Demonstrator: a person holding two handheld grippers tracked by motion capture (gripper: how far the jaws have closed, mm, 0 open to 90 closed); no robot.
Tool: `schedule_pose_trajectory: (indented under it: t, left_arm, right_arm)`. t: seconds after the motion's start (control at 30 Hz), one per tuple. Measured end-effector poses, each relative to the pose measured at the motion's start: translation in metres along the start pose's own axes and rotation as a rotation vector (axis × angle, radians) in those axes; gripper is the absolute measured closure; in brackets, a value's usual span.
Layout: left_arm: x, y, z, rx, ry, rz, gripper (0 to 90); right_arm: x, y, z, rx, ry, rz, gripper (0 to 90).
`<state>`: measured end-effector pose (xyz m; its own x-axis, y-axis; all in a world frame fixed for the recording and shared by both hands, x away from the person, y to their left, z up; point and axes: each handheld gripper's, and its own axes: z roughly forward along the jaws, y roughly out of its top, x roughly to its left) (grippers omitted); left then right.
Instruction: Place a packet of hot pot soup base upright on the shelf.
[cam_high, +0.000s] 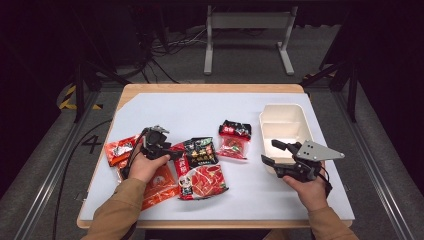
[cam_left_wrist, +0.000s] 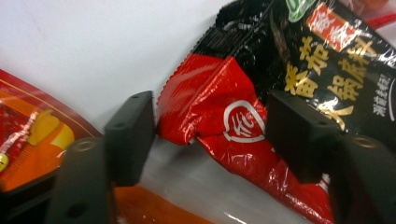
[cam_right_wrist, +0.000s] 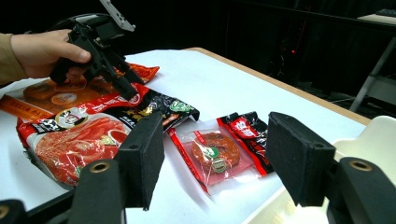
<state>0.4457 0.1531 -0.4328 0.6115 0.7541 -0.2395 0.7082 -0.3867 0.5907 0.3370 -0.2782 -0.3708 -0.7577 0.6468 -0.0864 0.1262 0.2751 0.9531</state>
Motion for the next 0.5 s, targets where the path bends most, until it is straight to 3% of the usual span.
schedule_pose_trajectory:
  t: [0.17,0.3,0.4,0.5]
  left_arm:
    - [0.0041,0.0011,0.0032,0.029,-0.049,-0.053,41.5]
    - [0.0004,0.0001,0.0042,0.029,-0.030,-0.040,45.6]
    - [-0.0006,-0.0013,0.0041,0.024,-0.037,-0.034,53.2]
    - [0.0018,-0.0049,0.0026,0.008,-0.062,-0.054,65.6]
  right_arm:
    - [-0.0006,0.0000,-0.0008,-0.002,0.000,0.003,37.6]
    - [-0.0015,-0.0004,-0.0003,-0.002,0.001,0.001,37.5]
    - [-0.0009,-0.0006,0.0006,0.003,-0.001,0.001,37.4]
    - [0.0003,-0.0006,0.0015,0.009,0.001,0.000,37.3]
